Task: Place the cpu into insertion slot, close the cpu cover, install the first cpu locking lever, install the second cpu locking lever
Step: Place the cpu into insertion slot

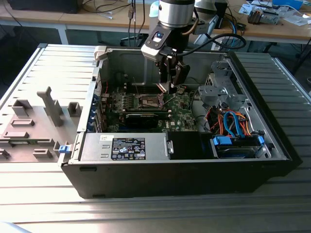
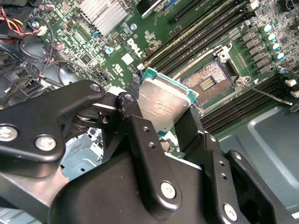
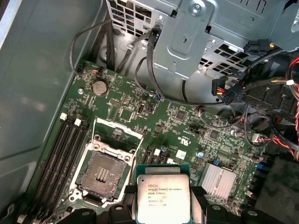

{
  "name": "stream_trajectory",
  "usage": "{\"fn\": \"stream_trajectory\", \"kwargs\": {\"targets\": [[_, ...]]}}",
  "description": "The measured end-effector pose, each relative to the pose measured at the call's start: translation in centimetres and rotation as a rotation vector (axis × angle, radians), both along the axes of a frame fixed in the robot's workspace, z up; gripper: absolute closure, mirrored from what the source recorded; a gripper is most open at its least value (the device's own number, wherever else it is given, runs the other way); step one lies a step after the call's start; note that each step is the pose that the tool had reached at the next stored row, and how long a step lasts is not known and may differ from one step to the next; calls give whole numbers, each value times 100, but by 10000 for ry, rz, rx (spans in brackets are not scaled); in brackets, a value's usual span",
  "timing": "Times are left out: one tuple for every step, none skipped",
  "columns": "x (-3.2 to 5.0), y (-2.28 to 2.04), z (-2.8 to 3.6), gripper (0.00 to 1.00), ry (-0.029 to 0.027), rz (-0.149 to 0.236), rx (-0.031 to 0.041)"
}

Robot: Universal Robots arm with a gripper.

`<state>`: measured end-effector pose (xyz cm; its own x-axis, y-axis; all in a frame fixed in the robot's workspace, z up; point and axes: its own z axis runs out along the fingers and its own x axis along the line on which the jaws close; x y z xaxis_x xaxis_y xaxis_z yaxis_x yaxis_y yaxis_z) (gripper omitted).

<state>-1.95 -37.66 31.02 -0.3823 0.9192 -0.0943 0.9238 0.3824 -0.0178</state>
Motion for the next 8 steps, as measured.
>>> {"fn": "stream_trajectory", "kwargs": {"targets": [[0, 0, 0, 46, 1, -15, -4], [0, 0, 0, 46, 0, -36, -9], [0, 0, 0, 46, 0, -48, -12], [0, 0, 0, 46, 0, -58, -15], [0, 0, 0, 46, 0, -72, -19], [0, 0, -1, 46, 0, -83, -21], [0, 0, 0, 46, 0, -92, -24], [0, 0, 0, 46, 0, -103, -27]]}}
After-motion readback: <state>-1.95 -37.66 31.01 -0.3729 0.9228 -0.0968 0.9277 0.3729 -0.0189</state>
